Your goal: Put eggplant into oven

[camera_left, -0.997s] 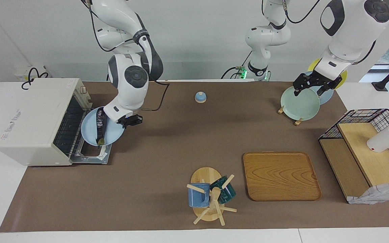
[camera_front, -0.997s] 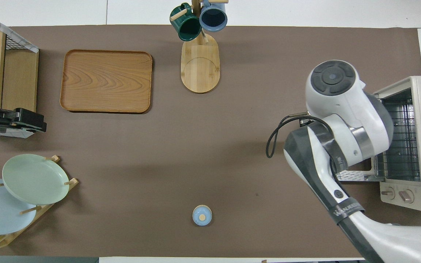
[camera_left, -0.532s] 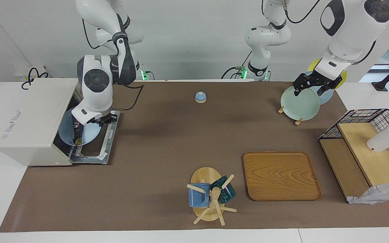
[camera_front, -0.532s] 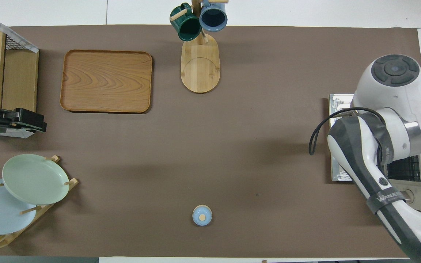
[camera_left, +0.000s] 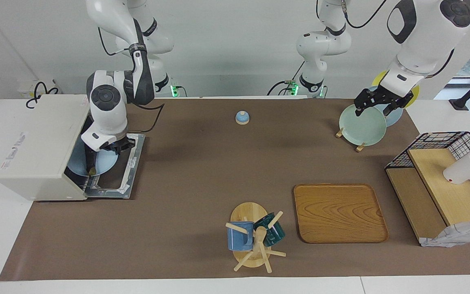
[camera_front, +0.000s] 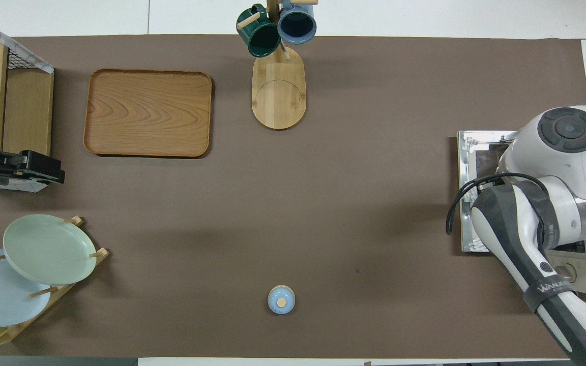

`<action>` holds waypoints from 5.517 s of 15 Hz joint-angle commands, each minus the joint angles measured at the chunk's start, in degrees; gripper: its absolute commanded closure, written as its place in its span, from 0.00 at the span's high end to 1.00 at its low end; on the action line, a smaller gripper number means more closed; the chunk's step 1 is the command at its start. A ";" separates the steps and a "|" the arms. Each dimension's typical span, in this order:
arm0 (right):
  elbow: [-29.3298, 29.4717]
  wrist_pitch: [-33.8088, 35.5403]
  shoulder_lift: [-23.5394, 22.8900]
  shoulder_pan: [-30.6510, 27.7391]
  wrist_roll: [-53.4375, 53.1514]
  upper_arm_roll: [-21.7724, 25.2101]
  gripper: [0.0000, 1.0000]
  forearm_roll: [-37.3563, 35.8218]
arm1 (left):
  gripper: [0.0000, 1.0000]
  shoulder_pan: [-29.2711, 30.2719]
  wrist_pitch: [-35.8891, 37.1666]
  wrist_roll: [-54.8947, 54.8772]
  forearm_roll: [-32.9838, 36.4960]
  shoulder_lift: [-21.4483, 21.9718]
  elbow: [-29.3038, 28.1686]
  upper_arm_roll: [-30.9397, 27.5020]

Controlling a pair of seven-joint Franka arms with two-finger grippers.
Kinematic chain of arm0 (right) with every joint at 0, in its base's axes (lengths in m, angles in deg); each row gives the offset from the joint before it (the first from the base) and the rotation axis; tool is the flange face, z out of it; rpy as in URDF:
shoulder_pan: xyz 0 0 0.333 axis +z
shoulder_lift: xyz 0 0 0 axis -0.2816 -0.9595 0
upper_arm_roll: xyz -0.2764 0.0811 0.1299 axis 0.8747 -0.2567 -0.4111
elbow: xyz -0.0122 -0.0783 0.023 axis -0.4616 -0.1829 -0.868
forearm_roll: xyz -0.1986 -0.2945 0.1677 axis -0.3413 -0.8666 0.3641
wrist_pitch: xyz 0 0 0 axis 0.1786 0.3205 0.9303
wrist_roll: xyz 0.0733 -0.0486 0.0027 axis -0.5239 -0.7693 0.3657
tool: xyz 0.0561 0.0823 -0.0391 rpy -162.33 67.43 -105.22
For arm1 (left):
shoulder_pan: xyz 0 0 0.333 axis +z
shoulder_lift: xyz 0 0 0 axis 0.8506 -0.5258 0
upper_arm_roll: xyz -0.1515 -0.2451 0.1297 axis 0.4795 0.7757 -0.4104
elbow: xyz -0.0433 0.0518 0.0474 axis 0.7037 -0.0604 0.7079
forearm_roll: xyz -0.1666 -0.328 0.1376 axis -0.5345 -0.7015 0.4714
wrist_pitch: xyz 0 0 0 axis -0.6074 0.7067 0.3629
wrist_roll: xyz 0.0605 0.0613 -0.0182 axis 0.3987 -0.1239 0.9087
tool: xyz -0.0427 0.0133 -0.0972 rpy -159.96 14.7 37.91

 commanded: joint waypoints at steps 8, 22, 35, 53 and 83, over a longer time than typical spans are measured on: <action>-2.17 -0.76 1.19 -4.63 6.98 -0.87 0.04 0.49 | 1.00 0.93 0.11 -0.63 0.86 0.46 -0.23 0.66; 4.78 4.43 -0.21 -3.48 3.57 -6.23 0.02 7.96 | 1.00 0.93 0.11 -0.63 0.86 0.46 -0.23 0.66; -2.52 -9.99 -6.10 -3.75 -11.47 -9.84 0.00 8.40 | 1.00 0.93 0.11 -0.63 0.86 0.46 -0.23 0.66; -4.36 -10.52 -6.10 -3.75 -10.86 -9.75 0.00 -2.30 | 1.00 0.93 0.11 -0.63 0.86 0.46 -0.23 0.66; 6.18 11.18 6.02 -12.97 15.94 -9.22 0.00 -0.40 | 1.00 0.93 0.11 -0.63 0.86 0.54 -0.23 0.66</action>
